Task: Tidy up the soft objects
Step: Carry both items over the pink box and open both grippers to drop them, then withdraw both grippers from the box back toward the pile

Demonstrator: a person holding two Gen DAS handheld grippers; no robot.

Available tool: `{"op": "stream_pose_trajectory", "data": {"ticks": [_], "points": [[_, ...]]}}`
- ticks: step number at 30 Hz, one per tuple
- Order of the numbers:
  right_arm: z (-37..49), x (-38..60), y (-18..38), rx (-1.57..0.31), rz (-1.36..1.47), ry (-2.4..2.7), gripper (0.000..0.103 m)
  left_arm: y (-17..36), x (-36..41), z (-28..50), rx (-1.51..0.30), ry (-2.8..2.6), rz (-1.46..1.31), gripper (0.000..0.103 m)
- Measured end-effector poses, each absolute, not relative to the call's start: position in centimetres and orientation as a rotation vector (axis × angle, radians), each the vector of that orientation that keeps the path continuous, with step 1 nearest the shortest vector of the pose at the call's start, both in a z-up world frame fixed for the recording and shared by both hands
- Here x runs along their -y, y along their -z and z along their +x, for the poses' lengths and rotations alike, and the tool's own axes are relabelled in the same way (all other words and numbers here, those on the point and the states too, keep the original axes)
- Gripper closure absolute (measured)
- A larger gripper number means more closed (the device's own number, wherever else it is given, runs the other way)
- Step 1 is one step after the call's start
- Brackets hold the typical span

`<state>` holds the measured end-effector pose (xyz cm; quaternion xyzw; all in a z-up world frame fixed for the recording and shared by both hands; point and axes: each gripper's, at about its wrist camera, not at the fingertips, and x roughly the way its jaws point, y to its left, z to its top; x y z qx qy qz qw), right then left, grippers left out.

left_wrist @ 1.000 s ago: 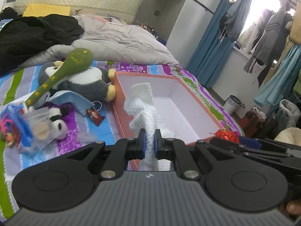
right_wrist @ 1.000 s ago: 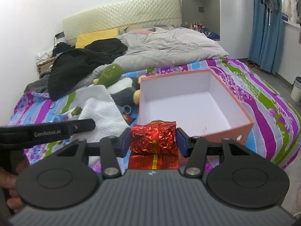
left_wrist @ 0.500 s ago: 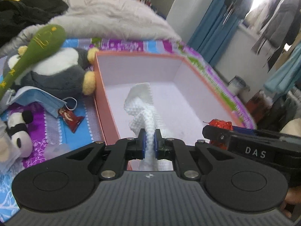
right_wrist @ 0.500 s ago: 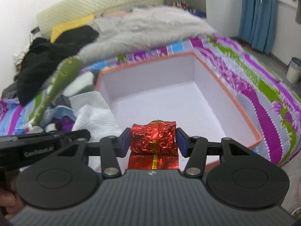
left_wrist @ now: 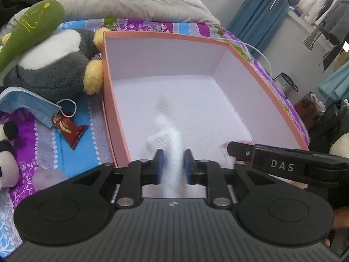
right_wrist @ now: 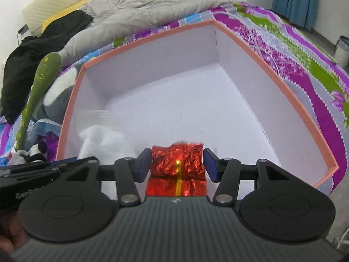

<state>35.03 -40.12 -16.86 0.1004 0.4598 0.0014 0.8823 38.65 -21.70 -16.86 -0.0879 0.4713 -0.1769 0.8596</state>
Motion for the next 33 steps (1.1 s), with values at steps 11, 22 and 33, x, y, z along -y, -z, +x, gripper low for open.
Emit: {"op": "stream_pose_trajectory", "data": {"ticks": [11, 22, 33], "points": [[30.7, 39.2, 13.3, -0.895, 0.226, -0.030, 0.048, 11.9, 20.1, 34.3, -0.898, 0.347, -0.178, 0.067], [24.2, 36.5, 9.0, -0.818, 0.205, -0.087, 0.048, 6.6, 16.7, 26.3, -0.796, 0.310, -0.172, 0.067], [17.0, 33.4, 5.6, -0.729, 0.159, -0.157, 0.048, 3.3, 13.1, 18.3, -0.724, 0.270, -0.172, 0.066]]}}
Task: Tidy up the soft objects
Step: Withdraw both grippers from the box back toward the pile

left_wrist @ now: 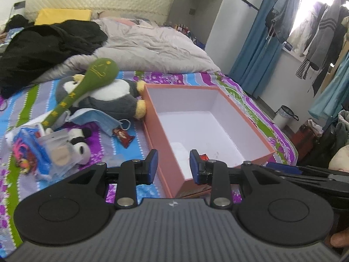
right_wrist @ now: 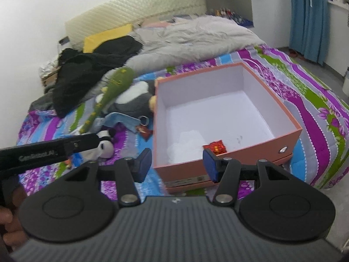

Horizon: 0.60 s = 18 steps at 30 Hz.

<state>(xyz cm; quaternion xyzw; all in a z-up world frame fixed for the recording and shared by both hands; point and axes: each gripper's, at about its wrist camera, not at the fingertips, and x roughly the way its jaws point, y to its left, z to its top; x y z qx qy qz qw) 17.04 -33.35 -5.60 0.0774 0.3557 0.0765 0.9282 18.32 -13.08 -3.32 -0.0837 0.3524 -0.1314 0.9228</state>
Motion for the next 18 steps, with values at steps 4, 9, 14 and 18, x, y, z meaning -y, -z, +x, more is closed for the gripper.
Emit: {"op": "stream_pose_trajectory", "data": {"ticks": [4, 9, 14, 18], "points": [[14.8, 32.4, 5.1, -0.706, 0.154, -0.189, 0.048, 2.5, 11.7, 15.7, -0.700, 0.244, -0.164, 0.066], [12.2, 31.1, 4.7, -0.696, 0.142, -0.224, 0.048, 1.7, 10.5, 12.5, -0.673, 0.224, -0.171, 0.061], [9.6, 29.7, 4.2, -0.658, 0.089, -0.248, 0.048, 1.3, 9.4, 9.8, -0.662, 0.213, -0.174, 0.058], [7.8, 28.6, 4.2, -0.653, 0.081, -0.296, 0.048, 1.2, 8.4, 7.9, -0.656, 0.199, -0.176, 0.058]]}}
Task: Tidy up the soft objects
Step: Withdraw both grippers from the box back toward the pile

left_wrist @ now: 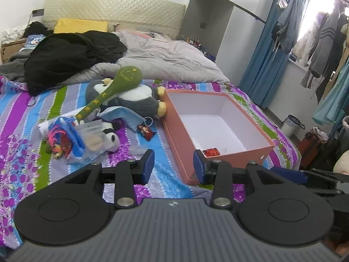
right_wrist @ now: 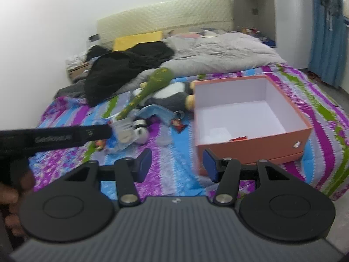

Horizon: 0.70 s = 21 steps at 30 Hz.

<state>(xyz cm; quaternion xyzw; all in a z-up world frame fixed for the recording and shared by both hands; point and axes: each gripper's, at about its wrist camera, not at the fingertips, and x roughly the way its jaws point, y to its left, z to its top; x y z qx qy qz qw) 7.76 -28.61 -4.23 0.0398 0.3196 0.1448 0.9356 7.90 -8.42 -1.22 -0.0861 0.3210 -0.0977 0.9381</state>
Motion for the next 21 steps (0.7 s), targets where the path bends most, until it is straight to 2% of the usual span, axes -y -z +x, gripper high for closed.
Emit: {"op": "stream_pose_trajectory", "data": {"ticks": [14, 21], "points": [[4.6, 25.9, 6.0, -0.700, 0.063, -0.348, 0.048, 2.6, 3.7, 2.3, -0.654, 0.087, -0.228, 0.057], [4.2, 25.4, 6.5, -0.705, 0.067, -0.353, 0.049, 2.4, 2.5, 1.5, -0.640, 0.051, -0.237, 0.053]]}}
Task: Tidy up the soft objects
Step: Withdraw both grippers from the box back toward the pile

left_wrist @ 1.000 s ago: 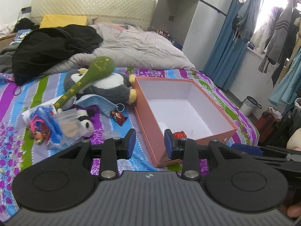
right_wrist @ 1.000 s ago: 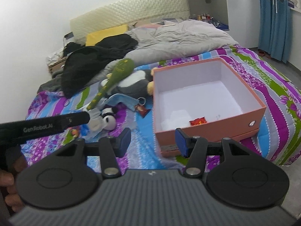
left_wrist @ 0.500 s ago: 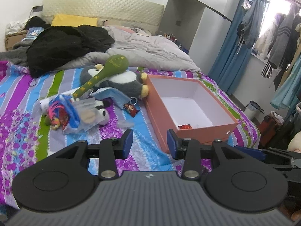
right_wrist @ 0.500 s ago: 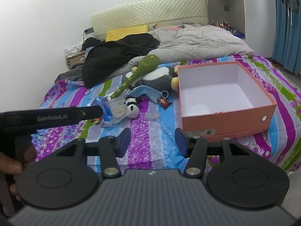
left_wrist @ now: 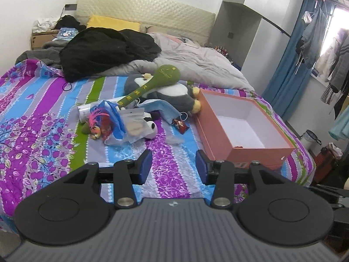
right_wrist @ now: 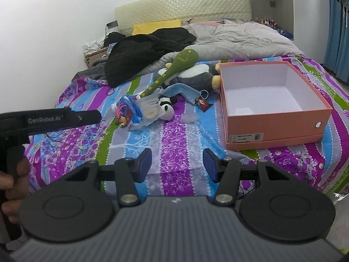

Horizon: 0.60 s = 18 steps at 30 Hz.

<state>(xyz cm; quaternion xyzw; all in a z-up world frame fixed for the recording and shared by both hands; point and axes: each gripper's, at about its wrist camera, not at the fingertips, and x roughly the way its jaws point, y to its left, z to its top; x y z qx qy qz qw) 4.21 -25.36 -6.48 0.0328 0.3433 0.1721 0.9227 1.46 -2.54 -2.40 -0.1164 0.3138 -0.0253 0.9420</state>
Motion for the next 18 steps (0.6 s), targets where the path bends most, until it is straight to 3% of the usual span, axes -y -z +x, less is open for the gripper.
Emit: {"op": "stream_pose_trajectory", "data": {"ticks": [15, 18], "points": [[9.0, 23.9, 9.2, -0.799, 0.064, -0.336, 0.048, 5.4, 1.6, 6.5, -0.721, 0.031, -0.281, 0.053], [10.8, 23.4, 10.0, -0.822, 0.071, -0.334, 0.033, 6.6, 0.9, 8.2, -0.742, 0.026, -0.296, 0.052]]}}
